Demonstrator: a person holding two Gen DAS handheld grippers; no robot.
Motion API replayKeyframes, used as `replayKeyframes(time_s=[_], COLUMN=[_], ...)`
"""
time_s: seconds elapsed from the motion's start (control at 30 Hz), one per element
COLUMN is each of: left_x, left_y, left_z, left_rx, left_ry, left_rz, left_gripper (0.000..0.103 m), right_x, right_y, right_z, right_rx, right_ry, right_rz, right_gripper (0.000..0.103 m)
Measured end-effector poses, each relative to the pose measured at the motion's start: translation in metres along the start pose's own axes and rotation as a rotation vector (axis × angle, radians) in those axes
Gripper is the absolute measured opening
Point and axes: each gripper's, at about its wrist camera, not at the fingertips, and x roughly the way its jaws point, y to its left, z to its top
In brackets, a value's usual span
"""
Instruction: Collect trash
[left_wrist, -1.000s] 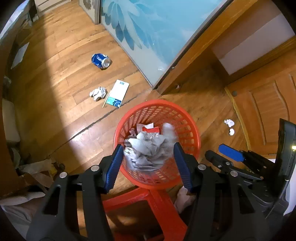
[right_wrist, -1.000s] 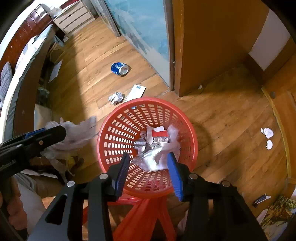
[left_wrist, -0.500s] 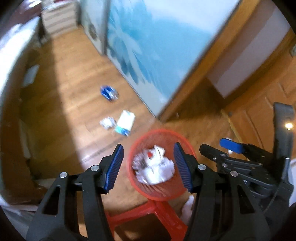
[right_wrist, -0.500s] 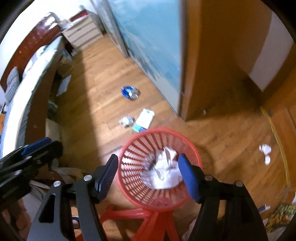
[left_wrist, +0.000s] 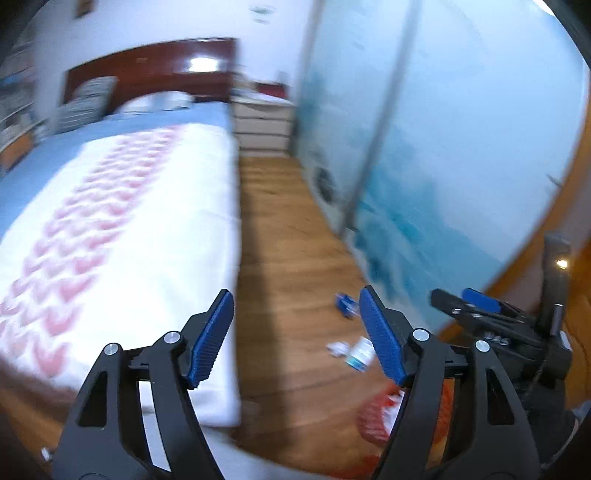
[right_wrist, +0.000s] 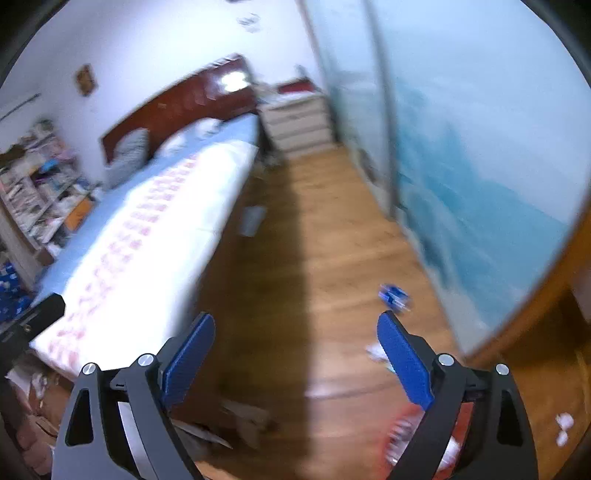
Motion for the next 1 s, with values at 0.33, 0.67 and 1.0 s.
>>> replayKeyframes(time_s=[0.33, 0.67, 1.0], left_x=[-0.036, -0.034, -0.008], left_y=[0.155, 0.250, 0.283], left_z=[0.004, -0.025, -0.038], left_rx=[-0.102, -0.211, -0.309], left_ry=[-0.142, -0.206, -0.161], left_rz=[0.213, 0.240, 0.255], left_gripper=[0.084, 0.094, 0.094], right_x=[0.033, 0.067, 0.098], right_y=[0.189, 0.323, 0.353], right_z=[0.005, -0.049, -0.091], right_rx=[-0.129, -0.218, -0.321], right_ry=[-0.051, -0.141, -0.128], right_rz=[0.181, 0.206, 0.166], right_gripper=[0.096, 0.096, 0.096])
